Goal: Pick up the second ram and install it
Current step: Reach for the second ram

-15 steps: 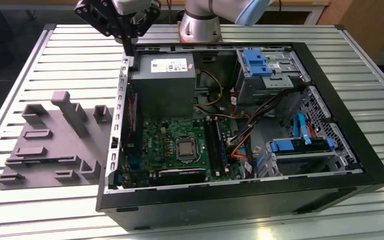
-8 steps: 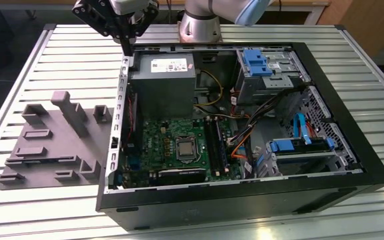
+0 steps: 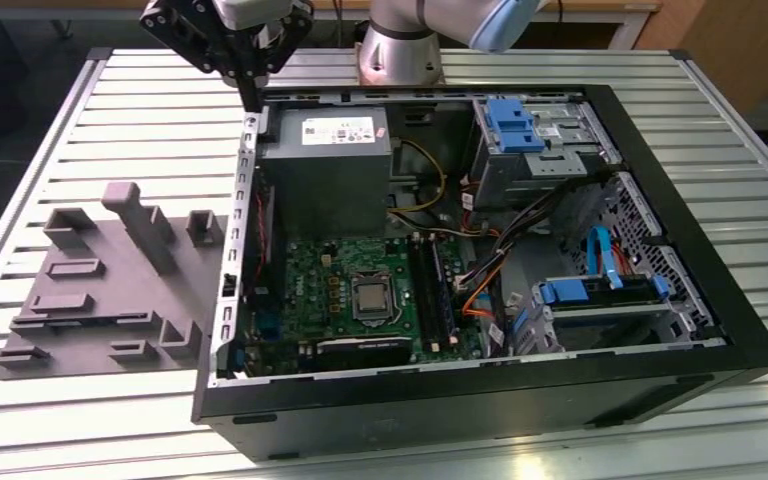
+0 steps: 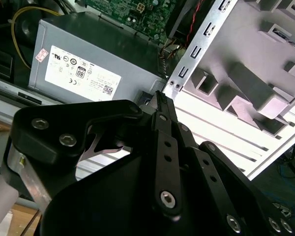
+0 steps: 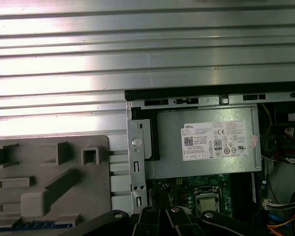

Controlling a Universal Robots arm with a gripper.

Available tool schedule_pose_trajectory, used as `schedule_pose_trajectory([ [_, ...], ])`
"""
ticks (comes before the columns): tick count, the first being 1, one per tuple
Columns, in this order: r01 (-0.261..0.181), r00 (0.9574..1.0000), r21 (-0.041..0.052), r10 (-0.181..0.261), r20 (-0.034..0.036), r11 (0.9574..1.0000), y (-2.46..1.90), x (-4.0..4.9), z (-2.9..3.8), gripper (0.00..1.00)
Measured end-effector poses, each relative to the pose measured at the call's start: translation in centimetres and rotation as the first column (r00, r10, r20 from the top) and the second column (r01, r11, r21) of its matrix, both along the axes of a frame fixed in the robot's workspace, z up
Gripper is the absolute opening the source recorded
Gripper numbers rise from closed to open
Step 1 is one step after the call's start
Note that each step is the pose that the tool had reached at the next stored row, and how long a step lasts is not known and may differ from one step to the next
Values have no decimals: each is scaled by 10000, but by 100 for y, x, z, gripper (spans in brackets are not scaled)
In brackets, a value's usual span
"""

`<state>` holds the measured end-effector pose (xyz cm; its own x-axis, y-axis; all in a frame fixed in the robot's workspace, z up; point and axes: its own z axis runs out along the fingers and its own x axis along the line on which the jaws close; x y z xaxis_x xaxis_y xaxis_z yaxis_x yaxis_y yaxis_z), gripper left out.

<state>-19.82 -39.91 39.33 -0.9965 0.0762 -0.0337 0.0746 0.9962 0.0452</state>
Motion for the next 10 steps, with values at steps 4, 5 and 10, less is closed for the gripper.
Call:
schedule_pose_trajectory([
  [4, 0, 10000, 0, 0, 0, 10000, 0, -12, 0, 11],
  [5, 1, 10000, 0, -1, 0, 10000, 0, -15, 0, 11],
  [10, 0, 10000, 0, 0, 0, 10000, 0, -29, 0, 11],
])
